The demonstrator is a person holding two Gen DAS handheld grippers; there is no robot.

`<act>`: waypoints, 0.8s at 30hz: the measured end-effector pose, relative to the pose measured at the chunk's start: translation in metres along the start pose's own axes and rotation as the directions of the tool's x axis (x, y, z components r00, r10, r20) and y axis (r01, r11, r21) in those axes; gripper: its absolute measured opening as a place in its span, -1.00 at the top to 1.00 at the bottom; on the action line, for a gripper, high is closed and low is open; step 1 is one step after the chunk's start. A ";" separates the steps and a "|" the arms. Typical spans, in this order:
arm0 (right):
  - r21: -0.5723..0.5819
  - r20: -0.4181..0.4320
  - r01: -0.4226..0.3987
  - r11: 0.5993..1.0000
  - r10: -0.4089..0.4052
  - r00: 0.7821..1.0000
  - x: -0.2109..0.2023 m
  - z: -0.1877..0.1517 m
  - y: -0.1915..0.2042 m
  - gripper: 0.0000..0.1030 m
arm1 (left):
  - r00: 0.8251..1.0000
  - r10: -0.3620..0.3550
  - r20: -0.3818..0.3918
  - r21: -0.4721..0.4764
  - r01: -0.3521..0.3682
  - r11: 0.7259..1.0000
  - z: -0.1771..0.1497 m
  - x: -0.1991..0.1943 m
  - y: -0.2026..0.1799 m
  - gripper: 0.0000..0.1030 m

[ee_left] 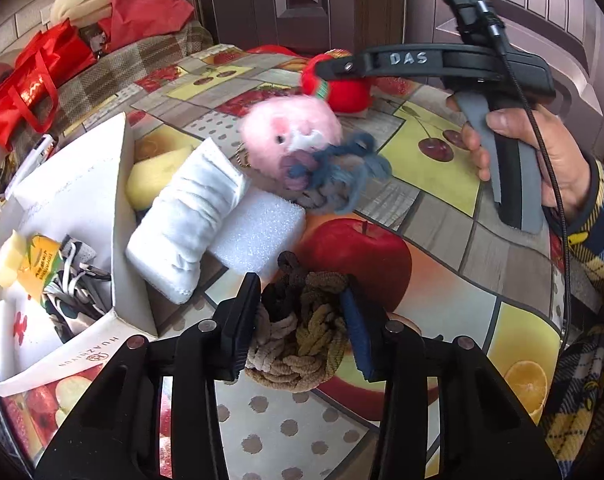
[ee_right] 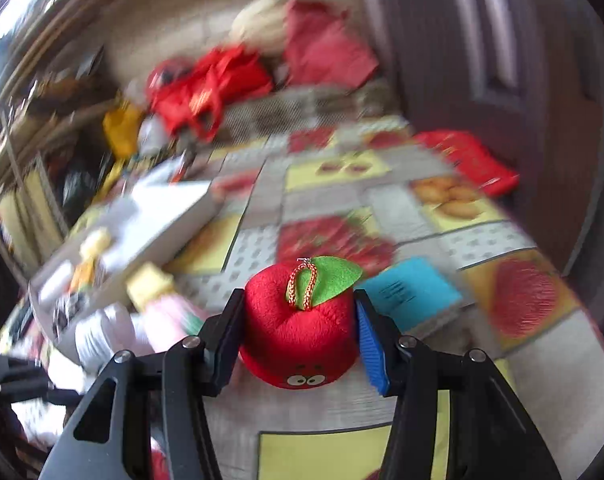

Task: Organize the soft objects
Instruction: 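Grasp the braided rope knot with the left tool while the right tool grasps the red apple plush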

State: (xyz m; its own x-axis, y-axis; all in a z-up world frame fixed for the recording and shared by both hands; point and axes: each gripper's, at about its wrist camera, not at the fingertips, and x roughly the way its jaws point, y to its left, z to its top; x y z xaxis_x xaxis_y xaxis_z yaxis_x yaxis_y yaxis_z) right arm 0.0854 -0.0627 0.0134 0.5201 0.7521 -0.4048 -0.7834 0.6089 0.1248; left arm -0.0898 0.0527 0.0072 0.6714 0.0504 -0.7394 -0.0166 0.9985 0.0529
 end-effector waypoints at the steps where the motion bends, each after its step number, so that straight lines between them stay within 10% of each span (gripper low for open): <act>1: 0.021 0.041 0.011 1.000 -0.012 0.999 -0.009 0.000 -0.003 -0.02 | 1.000 0.008 0.011 0.004 -0.008 1.000 0.000 -0.002 -0.001 0.26; 12: 0.080 0.215 -0.003 0.997 -0.014 0.977 -0.044 0.002 -0.010 -0.02 | 0.974 0.090 0.207 -0.120 -0.066 0.991 -0.007 -0.044 0.023 0.70; 18: 0.045 0.230 -0.010 0.999 -0.001 0.973 -0.045 0.001 0.005 -0.02 | 0.954 0.134 0.267 -0.236 -0.070 0.969 -0.014 -0.059 0.044 0.70; 24: 0.062 0.219 -0.015 0.998 0.001 0.976 -0.043 0.000 0.002 -0.02 | 0.975 0.132 0.180 -0.224 -0.090 0.970 -0.019 -0.058 0.039 0.42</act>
State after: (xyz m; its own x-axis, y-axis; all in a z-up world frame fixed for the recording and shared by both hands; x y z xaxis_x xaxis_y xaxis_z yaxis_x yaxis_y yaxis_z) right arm 0.0614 -0.0932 0.0309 0.5813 0.7897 -0.1960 -0.7684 0.6120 0.1869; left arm -0.1437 0.0888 0.0395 0.7853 0.1771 -0.5932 -0.2430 0.9695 -0.0322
